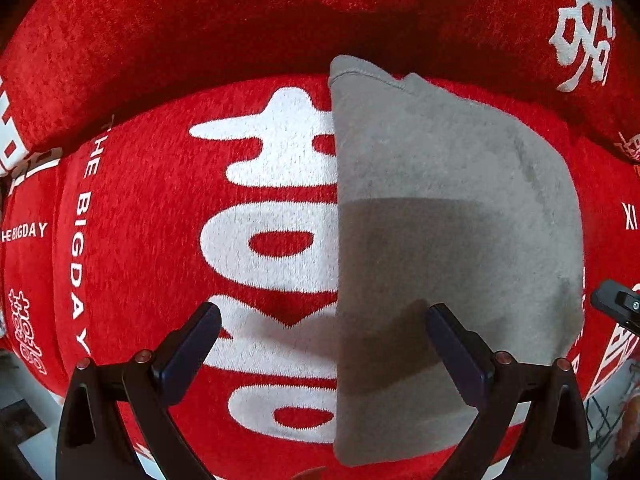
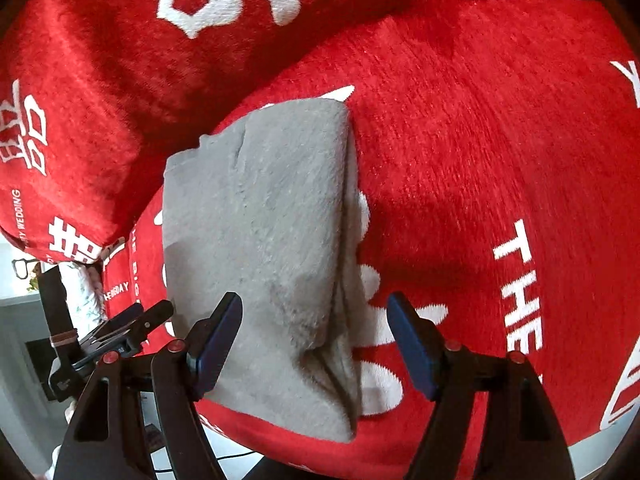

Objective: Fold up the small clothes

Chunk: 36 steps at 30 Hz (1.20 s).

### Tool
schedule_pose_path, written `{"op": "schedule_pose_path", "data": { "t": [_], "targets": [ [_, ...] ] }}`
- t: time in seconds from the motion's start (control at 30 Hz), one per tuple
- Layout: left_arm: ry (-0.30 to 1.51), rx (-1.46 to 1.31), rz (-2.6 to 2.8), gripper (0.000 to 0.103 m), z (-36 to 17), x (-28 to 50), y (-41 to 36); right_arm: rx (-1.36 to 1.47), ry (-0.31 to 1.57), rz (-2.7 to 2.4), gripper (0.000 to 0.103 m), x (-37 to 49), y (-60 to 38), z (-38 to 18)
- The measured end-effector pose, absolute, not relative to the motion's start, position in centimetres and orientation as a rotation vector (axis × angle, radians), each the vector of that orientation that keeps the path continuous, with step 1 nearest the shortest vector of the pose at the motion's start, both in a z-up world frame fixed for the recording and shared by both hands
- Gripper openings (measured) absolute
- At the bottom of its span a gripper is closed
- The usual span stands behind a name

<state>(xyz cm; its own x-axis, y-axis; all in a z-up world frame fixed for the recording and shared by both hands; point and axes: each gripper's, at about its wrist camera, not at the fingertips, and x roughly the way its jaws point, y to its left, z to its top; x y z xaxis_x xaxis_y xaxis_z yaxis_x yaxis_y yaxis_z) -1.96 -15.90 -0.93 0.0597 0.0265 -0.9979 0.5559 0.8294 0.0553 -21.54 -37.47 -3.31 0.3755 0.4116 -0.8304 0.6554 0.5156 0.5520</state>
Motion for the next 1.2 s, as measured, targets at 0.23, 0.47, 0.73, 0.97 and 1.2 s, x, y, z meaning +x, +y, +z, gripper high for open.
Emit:
{"op": "schedule_pose_path", "data": {
  "t": [0.23, 0.47, 0.73, 0.97, 1.2],
  "targets": [
    [1.468, 0.476, -0.398, 0.103, -1.2, -0.3, -15.9, 1.155, 1.239, -0.19, 0.078, -21.7, -38.6, -4.9],
    [1.51, 0.403, -0.549, 0.103, -1.2, 0.6, -16.4, 1.296, 1.18, -0.089, 0.079, -21.9, -40.0, -6.7],
    [1.577, 0.355, -0.705, 0.103, -4.5, 0.6, -19.1, 1.354, 1.175, 0.063, 0.079, -20.3, -39.1, -9.3],
    [1.599, 0.302, -0.737, 0.103, -5.9, 0.7, -20.4, 1.336, 1.14, 0.132, 0.083, -17.9, -38.3, -9.4],
    [1.627, 0.235, -0.722, 0.103, -7.0, 0.2, -19.8, 1.379, 1.095, 0.144, 0.084, -16.4, -37.4, -9.9]
  ]
}}
